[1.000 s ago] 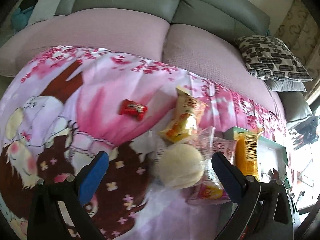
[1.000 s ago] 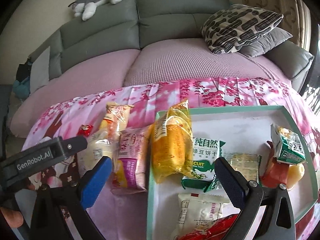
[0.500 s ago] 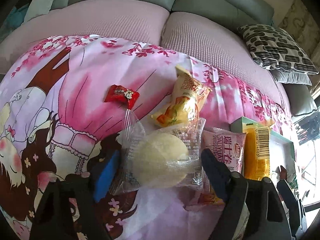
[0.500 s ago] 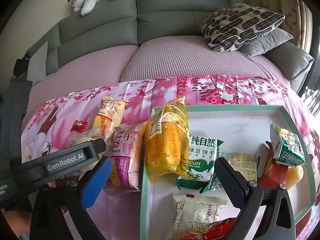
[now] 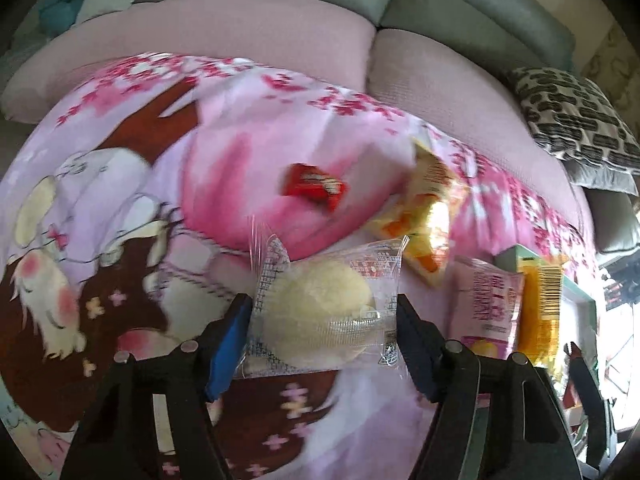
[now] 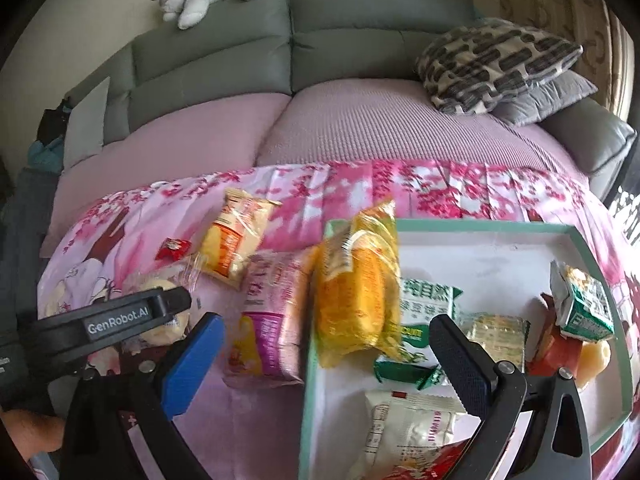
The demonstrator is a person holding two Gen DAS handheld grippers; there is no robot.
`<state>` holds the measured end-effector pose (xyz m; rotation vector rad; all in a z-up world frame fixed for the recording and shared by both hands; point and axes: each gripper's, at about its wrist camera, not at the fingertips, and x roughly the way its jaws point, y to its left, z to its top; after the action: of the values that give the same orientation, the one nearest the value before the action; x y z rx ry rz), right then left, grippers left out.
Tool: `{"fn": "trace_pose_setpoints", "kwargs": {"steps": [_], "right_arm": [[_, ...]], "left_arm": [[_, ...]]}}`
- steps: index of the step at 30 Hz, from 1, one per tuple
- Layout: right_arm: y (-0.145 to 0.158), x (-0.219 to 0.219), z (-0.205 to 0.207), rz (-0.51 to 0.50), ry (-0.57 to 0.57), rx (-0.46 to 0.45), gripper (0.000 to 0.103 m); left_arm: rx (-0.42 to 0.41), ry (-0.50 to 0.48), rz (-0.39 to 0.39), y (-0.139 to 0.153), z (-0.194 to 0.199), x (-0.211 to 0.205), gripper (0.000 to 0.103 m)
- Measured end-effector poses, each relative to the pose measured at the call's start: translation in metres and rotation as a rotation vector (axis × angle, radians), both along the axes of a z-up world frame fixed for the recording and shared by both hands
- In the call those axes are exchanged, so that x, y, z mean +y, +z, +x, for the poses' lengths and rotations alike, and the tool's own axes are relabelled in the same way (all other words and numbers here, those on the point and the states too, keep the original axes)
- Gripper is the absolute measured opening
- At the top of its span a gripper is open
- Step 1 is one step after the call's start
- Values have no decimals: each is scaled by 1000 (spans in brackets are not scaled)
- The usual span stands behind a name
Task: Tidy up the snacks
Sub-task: 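Close the left tool on the round bun packet, then grasp the pink-purple bag with the right tool while the left holds the bun packet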
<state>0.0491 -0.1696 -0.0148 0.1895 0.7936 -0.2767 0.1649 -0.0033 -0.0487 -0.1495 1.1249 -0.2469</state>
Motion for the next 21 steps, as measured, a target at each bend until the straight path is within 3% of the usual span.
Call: {"fn": "trace_pose_setpoints", "kwargs": {"steps": [7, 10, 15, 21], "right_arm": [[0, 29, 6, -21, 97, -33, 103], [-4, 42, 11, -29, 139, -16, 97], [-21, 45, 26, -12, 133, 55, 86], [-32, 38, 35, 0, 111, 84, 84]], "left_arm": [[6, 98, 67, 0, -5, 36, 71], [7, 102, 84, 0, -8, 43, 71], [7, 101, 89, 0, -9, 43, 71], [7, 95, 104, -2, -4, 38, 71]]}}
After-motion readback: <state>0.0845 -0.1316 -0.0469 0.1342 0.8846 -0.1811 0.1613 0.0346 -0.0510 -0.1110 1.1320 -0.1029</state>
